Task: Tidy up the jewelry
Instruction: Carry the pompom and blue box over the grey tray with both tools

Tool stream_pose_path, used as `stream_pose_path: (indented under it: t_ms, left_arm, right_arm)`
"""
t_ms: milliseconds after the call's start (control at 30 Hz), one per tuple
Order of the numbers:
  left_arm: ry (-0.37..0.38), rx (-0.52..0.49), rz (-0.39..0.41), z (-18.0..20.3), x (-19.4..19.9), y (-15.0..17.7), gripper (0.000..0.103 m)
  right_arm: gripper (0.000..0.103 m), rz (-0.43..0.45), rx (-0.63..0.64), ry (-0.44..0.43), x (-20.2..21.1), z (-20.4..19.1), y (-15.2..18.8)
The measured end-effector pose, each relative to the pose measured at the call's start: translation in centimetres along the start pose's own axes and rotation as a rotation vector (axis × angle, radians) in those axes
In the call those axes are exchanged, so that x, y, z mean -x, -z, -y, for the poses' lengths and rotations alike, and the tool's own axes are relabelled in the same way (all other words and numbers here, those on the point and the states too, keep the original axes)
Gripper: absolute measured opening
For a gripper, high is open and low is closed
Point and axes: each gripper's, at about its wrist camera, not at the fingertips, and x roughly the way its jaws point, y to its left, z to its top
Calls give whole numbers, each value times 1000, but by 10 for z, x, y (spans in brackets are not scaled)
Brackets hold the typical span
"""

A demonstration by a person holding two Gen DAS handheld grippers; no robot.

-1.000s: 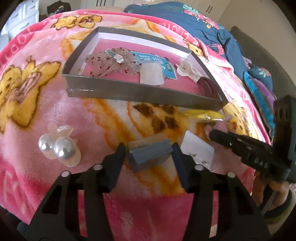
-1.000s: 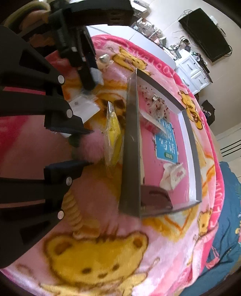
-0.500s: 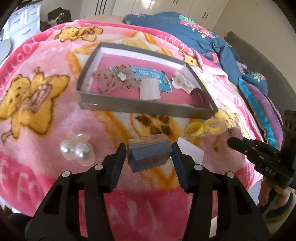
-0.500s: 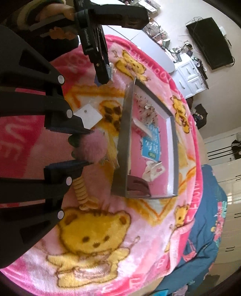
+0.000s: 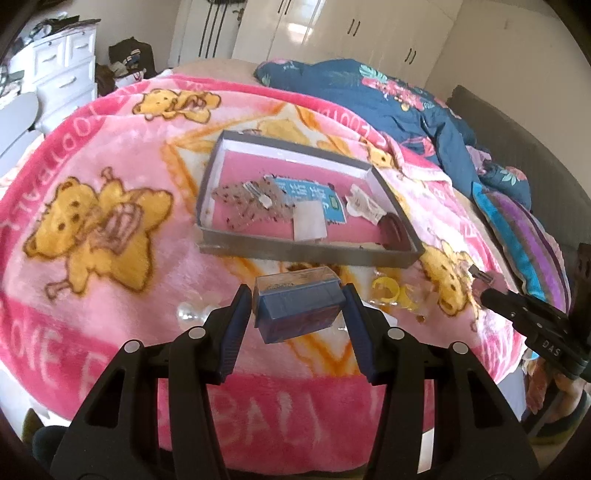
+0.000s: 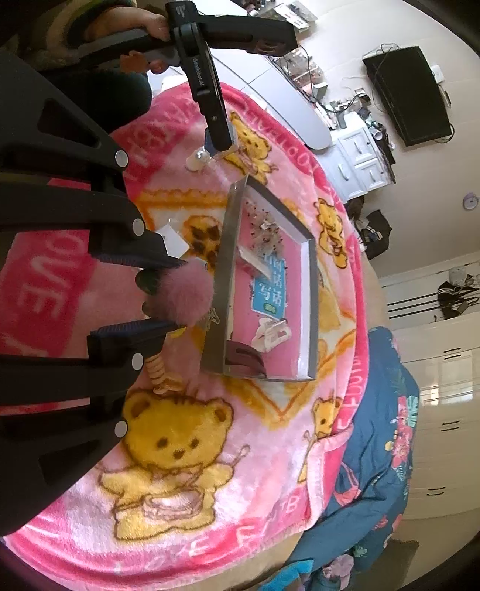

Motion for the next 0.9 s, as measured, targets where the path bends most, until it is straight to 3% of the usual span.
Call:
stream_pose_path:
  t_ms: [400, 900]
  left_arm:
    - [-24, 3, 51, -12, 17, -17, 42]
    - [-52, -1, 62, -24, -6, -55, 42]
  right_arm:
    - [24, 38, 45, -53, -2, -26, -20]
    - [24, 59, 67, -99, -43, -42, -60]
